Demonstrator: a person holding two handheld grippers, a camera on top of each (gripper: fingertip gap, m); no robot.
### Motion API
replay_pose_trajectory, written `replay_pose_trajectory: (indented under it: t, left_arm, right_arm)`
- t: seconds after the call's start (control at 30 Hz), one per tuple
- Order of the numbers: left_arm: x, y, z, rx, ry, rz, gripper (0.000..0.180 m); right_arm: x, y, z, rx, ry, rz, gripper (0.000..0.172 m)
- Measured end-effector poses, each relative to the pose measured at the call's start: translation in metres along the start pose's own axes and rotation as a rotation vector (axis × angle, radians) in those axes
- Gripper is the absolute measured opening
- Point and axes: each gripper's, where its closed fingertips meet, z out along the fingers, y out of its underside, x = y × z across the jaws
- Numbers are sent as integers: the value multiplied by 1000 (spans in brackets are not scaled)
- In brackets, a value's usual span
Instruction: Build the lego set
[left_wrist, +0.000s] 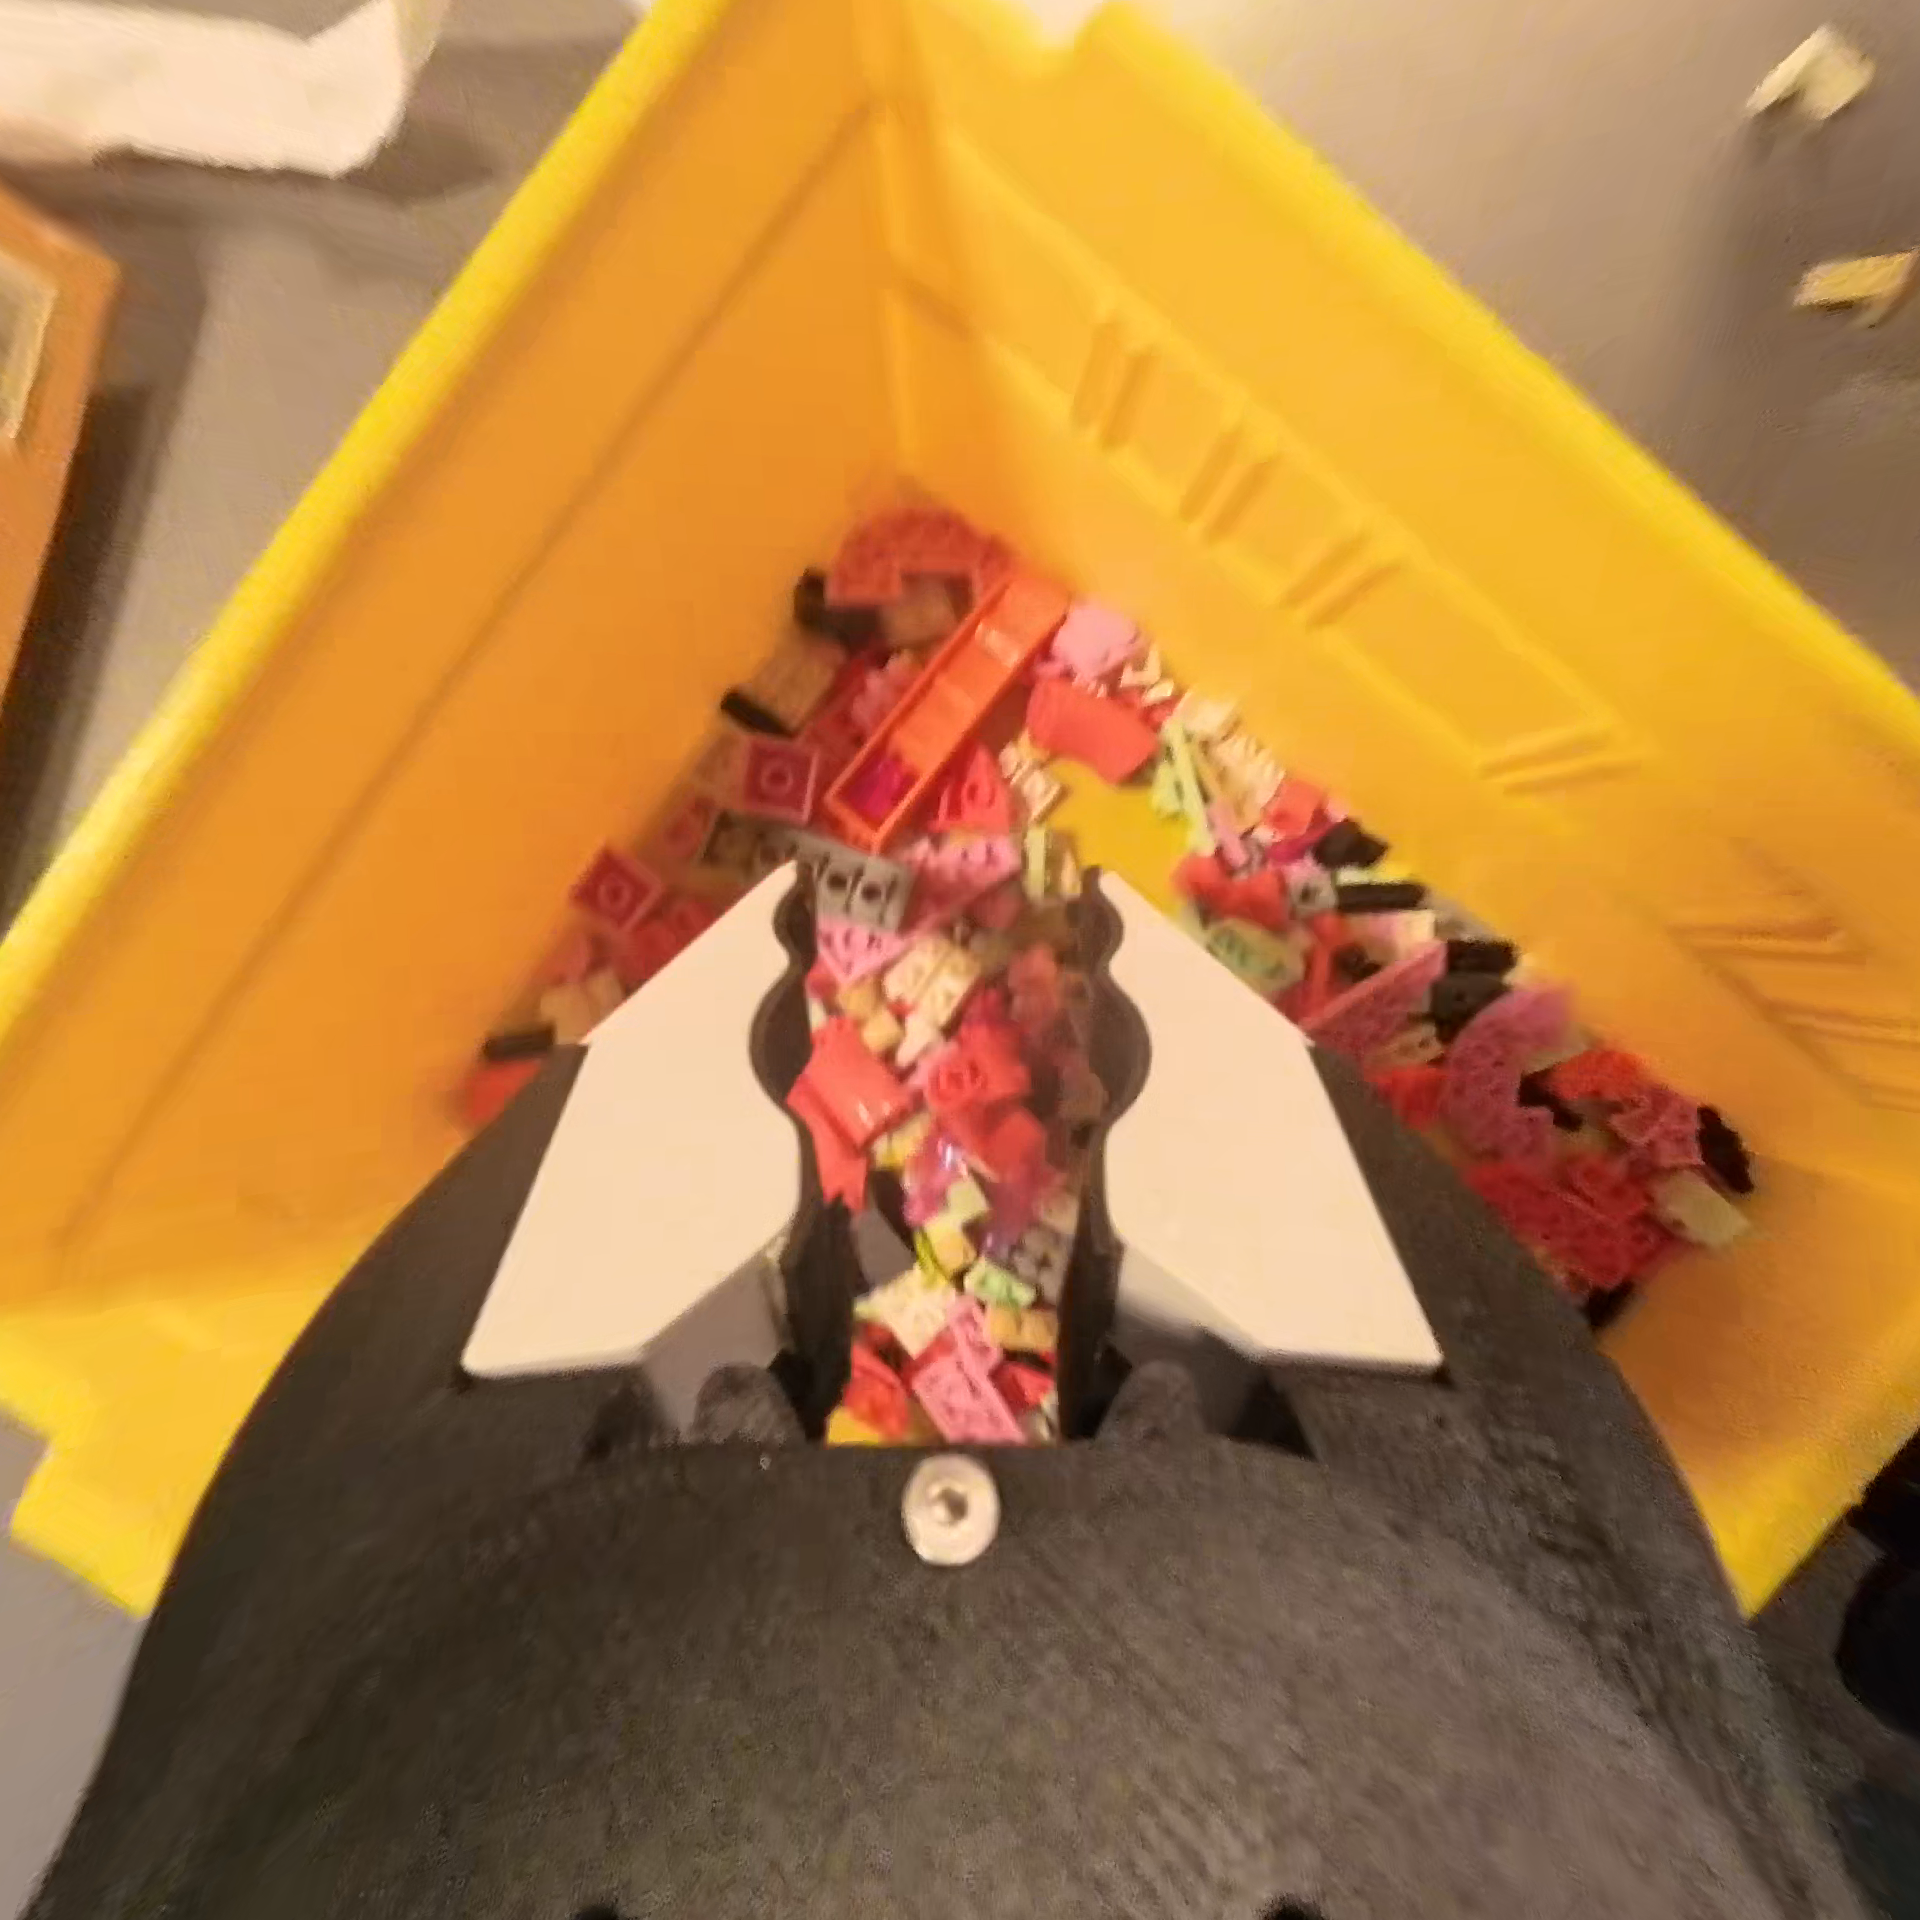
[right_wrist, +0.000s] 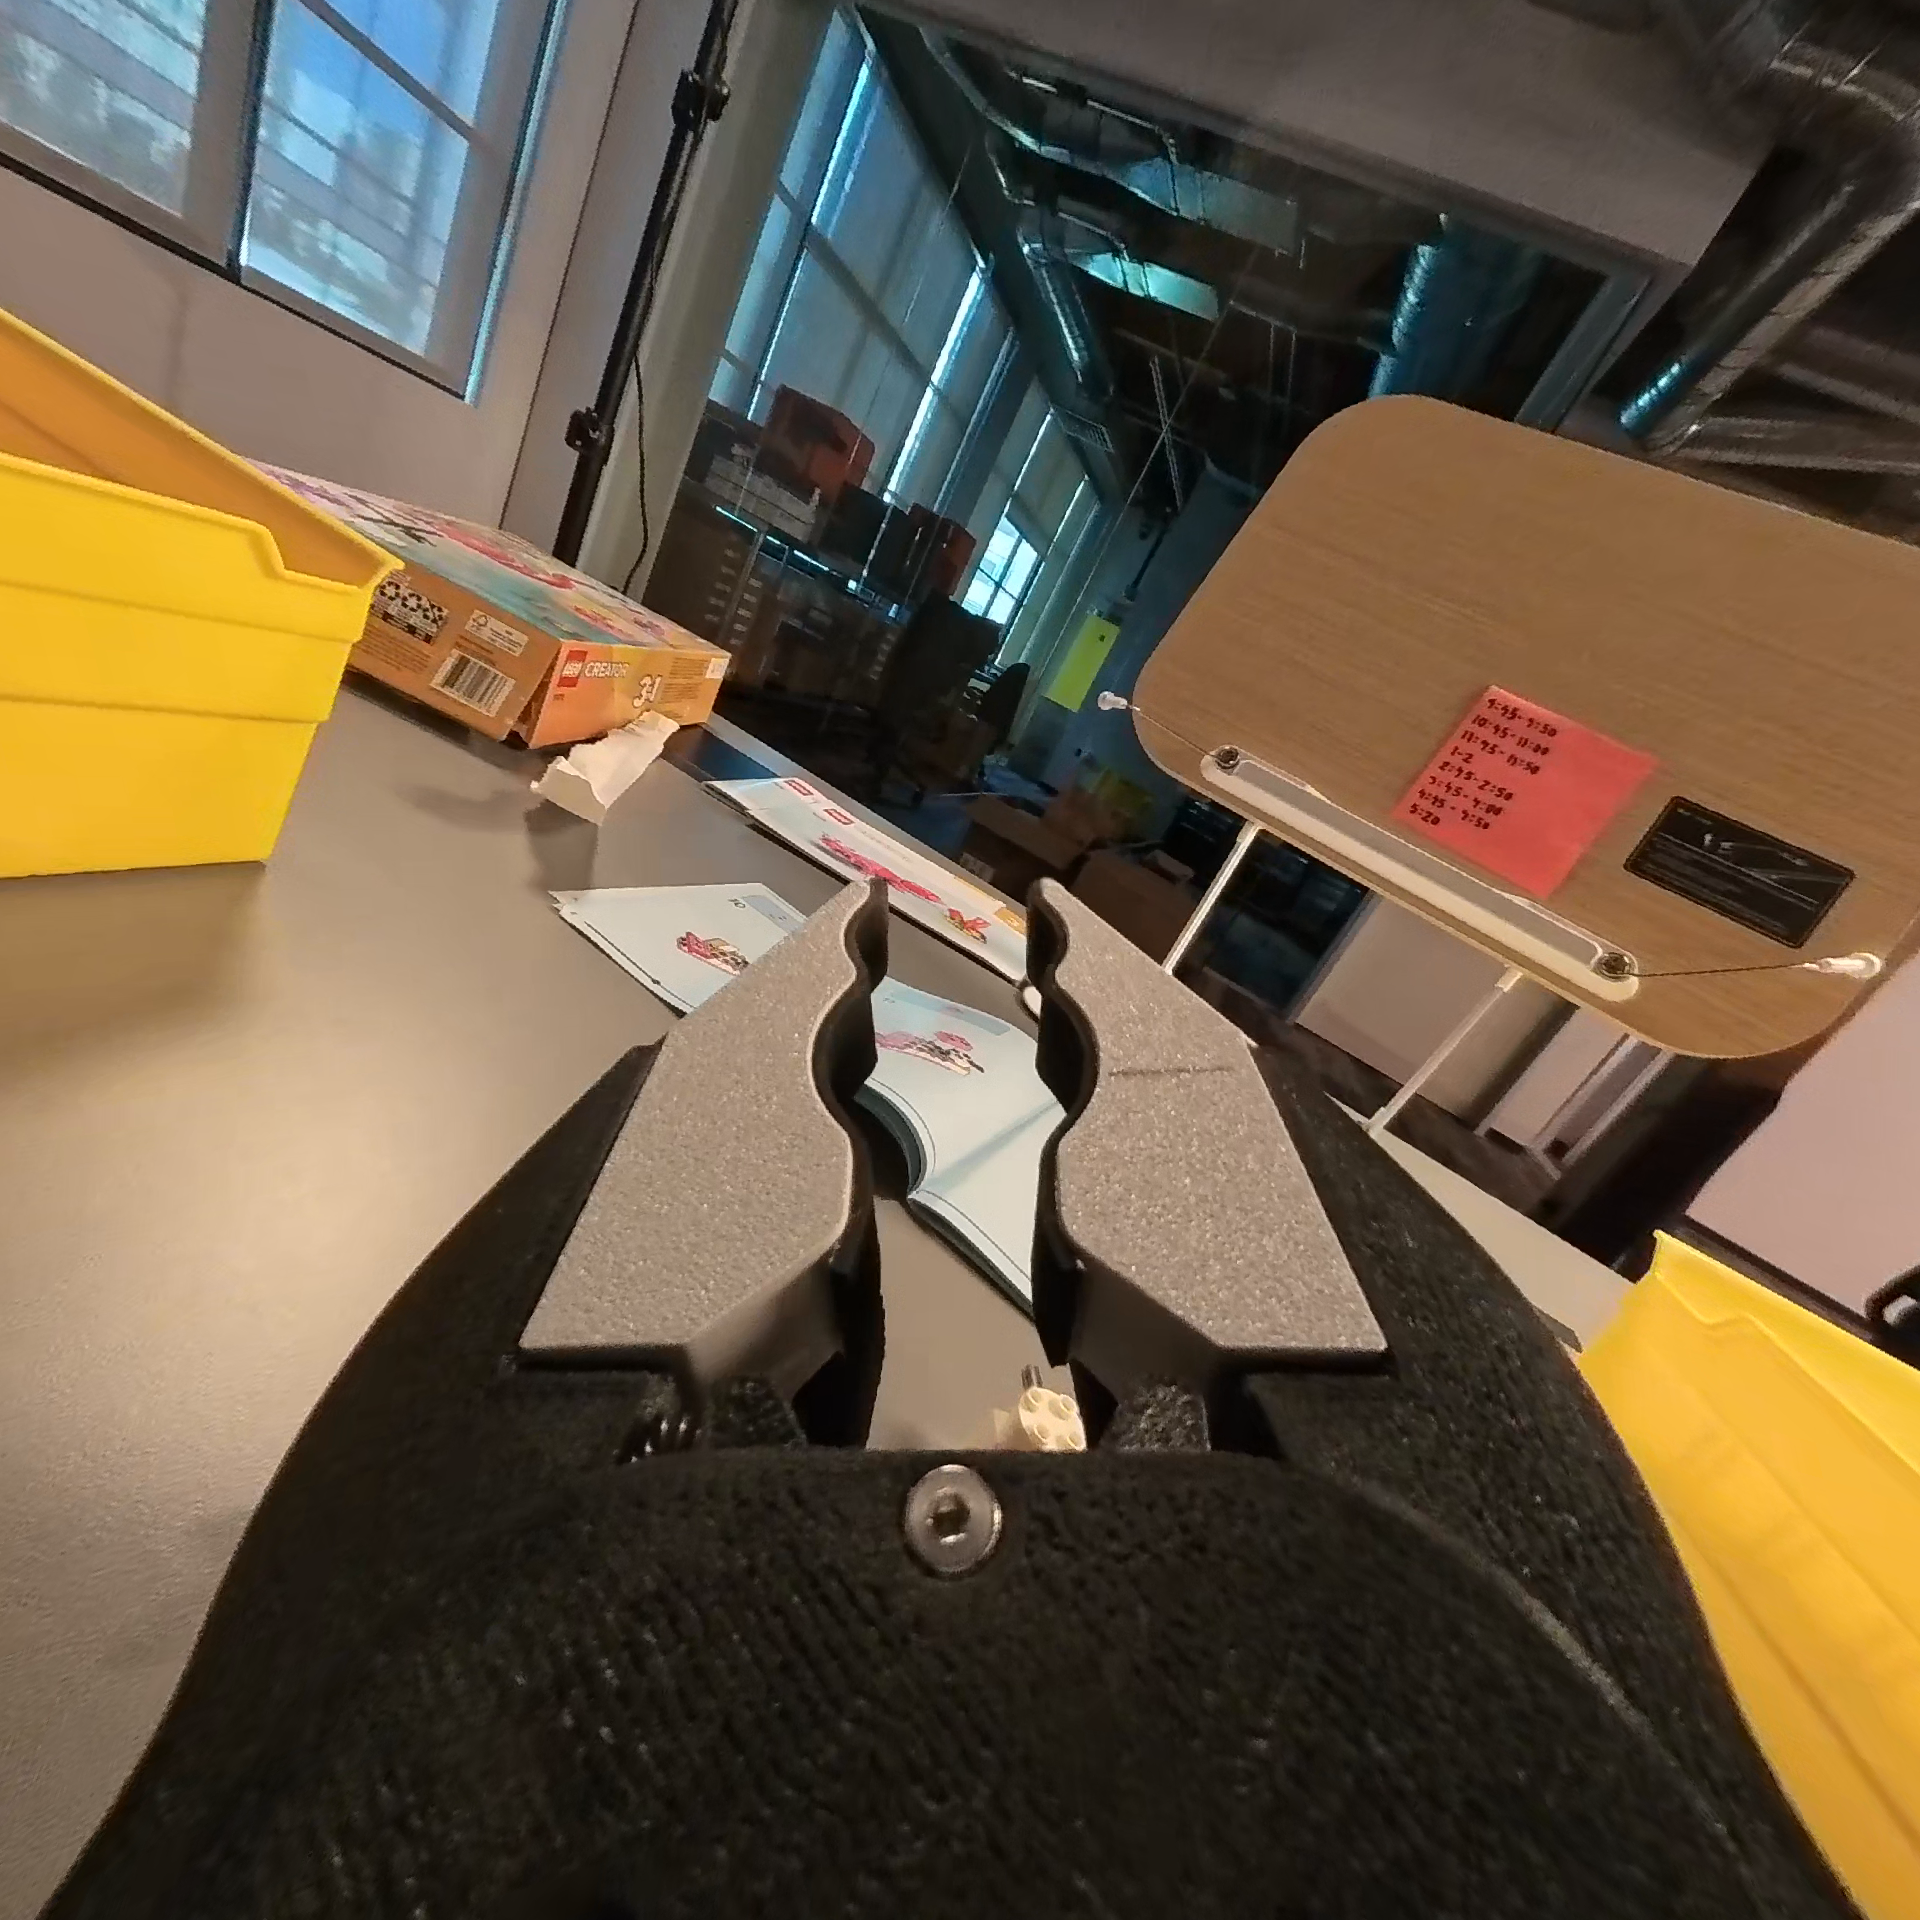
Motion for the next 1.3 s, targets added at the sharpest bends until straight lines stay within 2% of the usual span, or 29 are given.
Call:
replay_pose_trajectory:
  t: [0.17, 0.3, 0.43, 0.5, 0.67, 0.73, 0.83, 0.9, 1.0, 1.07, 1.2, 1.3]
  left_arm:
    - [2, -17, 23, 19, 63, 139, 43]
    - [-3, -2, 36, -99, 44, 215, 38]
    - [-2, 0, 21, -107, 26, 230, 25]
    - [1, 6, 7, -116, 2, 245, 0]
    - [21, 57, -13, -330, 19, 272, 0]
    - [19, 55, -15, -308, -37, 286, 0]
    - [26, 24, -8, -152, -20, 239, 40]
    - [23, 8, -1, -97, -20, 244, 47]
    - [14, -2, 13, -90, -32, 260, 53]
    - [13, -3, 21, -100, -4, 253, 46]
    - [9, 3, 29, -152, 44, 235, 11]
    - [8, 14, 18, -182, 56, 203, 2]
  right_arm:
    - [0, 0, 0, 4, -4, 11, 25]
    - [0, 1, 0, 0, -10, 16, 25]
    - [-1, 0, 0, 7, -16, 23, 24]
    - [-1, -1, 0, 9, -20, 33, 24]
    - [-3, -2, 0, 16, -39, 48, 24]
    - [-3, -3, -1, 22, -43, 50, 24]
    - [-3, -3, -1, 23, -45, 52, 24]
    - [-3, -3, -1, 24, -45, 55, 24]
    - [-4, -3, -1, 24, -51, 56, 24]
    - [-4, -3, 0, 25, -55, 54, 24]
    - [-3, -4, -1, 29, -52, 62, 24]
    - [-2, -4, -1, 33, -51, 68, 24]
